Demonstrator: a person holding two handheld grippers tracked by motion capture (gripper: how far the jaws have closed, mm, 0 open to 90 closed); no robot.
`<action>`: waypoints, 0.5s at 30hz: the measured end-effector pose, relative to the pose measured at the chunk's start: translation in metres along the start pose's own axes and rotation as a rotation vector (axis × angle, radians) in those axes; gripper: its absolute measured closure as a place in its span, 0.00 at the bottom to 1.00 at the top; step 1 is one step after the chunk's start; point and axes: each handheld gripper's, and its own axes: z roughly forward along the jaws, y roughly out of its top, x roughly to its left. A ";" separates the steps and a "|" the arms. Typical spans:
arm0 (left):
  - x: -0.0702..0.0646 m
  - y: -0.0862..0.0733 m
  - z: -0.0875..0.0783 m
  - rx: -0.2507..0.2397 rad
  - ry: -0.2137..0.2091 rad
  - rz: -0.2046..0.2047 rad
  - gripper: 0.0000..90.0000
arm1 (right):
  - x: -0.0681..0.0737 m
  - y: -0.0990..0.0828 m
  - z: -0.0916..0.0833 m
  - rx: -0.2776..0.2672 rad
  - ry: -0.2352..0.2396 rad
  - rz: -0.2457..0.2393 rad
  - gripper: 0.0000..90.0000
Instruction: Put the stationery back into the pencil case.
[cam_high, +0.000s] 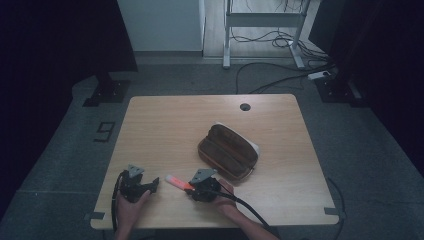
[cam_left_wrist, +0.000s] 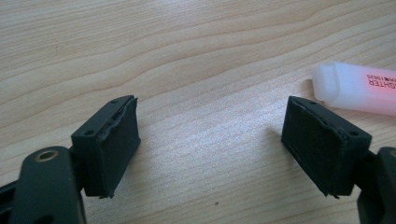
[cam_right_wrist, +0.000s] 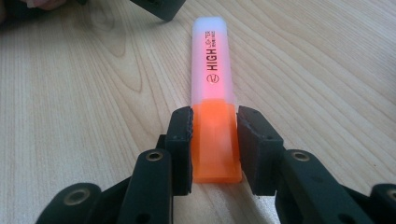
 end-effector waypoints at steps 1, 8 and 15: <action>0.000 0.000 0.000 0.000 0.000 0.000 0.21 | -0.001 0.000 0.000 -0.003 0.007 0.003 0.73; 0.000 0.000 0.000 0.000 0.000 0.000 0.21 | -0.006 0.003 -0.009 -0.039 0.028 0.045 0.73; 0.000 0.000 0.000 0.000 0.000 0.000 0.21 | -0.020 0.008 -0.029 -0.111 0.046 0.101 0.73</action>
